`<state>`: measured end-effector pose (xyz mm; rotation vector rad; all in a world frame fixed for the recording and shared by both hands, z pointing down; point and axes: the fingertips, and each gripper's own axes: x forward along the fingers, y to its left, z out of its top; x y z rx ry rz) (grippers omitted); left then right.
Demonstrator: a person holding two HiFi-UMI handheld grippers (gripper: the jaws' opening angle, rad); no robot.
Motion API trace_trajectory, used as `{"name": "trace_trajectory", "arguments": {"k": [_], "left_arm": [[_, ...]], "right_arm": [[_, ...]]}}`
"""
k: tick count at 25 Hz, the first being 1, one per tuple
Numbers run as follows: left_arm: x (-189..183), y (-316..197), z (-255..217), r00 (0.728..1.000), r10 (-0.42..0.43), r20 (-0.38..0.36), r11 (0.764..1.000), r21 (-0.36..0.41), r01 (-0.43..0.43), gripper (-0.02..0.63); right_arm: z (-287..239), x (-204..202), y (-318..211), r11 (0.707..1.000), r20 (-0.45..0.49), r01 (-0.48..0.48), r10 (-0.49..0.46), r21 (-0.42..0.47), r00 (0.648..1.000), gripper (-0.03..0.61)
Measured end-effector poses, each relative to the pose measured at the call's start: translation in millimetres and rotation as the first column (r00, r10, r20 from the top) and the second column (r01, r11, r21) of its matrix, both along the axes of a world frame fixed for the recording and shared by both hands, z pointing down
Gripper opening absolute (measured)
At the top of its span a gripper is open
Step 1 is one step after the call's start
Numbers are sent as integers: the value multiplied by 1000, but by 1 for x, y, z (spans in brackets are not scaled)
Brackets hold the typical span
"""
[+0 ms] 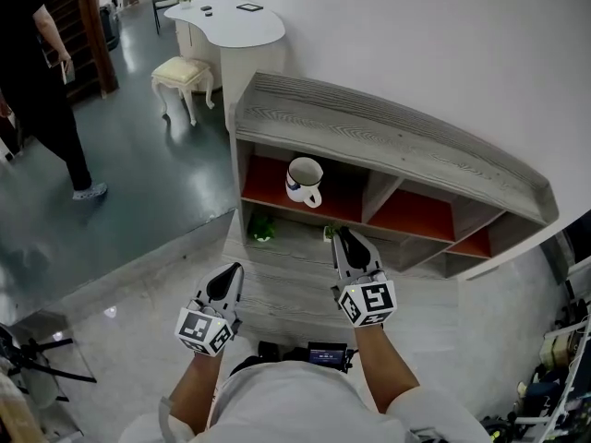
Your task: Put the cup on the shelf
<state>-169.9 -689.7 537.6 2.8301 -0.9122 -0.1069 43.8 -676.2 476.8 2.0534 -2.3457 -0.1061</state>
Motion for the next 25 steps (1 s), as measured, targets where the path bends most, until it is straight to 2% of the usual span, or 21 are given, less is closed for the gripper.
{"name": "trace_trajectory", "arguments": {"k": [4,8,13,20,25], "left_arm": [[3,4,-1,1000,-3,-8,1000,5,3,9],[8,13,-6,1000,-6,-9,1000,17,6,8],[15,38,-12,1000,-10,-7,1000,19,10,9],[34,110,-20,999,-21,35,999,35,19,9],[50,176,-15,999,-16,50,1000,25,15,9]], "right_arm": [[5,0,33,1000,-2,2,-2,-4,1000,50],[7,4,65,1000,58,-13,12,4,998,41],[18,12,109,1000,63,-30,30,3,998,38],[31,42,193,998,66,-65,65,-5,996,37],[35,70,269,995,109,-100,98,12,989,37]]}}
